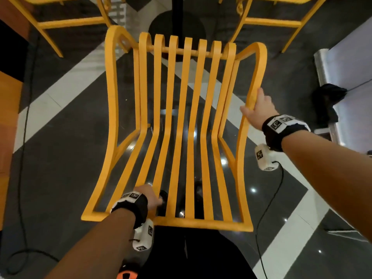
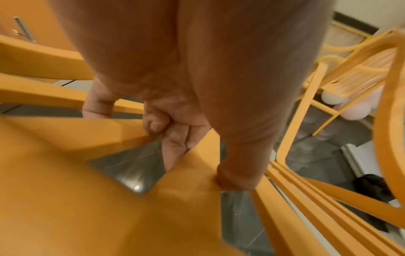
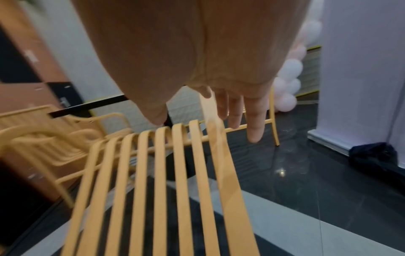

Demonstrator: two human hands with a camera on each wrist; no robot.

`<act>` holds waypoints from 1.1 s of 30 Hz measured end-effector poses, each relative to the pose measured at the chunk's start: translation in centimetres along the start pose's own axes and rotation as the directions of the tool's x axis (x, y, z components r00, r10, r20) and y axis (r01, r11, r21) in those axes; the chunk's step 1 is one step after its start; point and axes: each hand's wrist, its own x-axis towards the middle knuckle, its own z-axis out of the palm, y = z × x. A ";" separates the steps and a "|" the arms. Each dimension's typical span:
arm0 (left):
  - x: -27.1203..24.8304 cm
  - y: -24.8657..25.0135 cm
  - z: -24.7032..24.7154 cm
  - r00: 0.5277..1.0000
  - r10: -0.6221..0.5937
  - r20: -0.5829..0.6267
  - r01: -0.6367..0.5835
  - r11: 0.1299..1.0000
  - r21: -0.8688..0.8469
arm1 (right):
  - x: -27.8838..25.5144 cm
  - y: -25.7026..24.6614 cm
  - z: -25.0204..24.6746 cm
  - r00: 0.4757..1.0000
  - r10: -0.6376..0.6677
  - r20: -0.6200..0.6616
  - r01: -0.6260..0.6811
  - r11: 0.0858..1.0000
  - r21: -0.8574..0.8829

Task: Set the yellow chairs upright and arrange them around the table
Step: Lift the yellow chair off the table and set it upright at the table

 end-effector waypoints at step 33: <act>-6.9 1.8 -26.2 0.663 0.304 -0.684 -0.139 0.948 0.287 | -2.5 -5.4 -6.8 0.969 -0.204 0.141 0.243 0.896 -0.372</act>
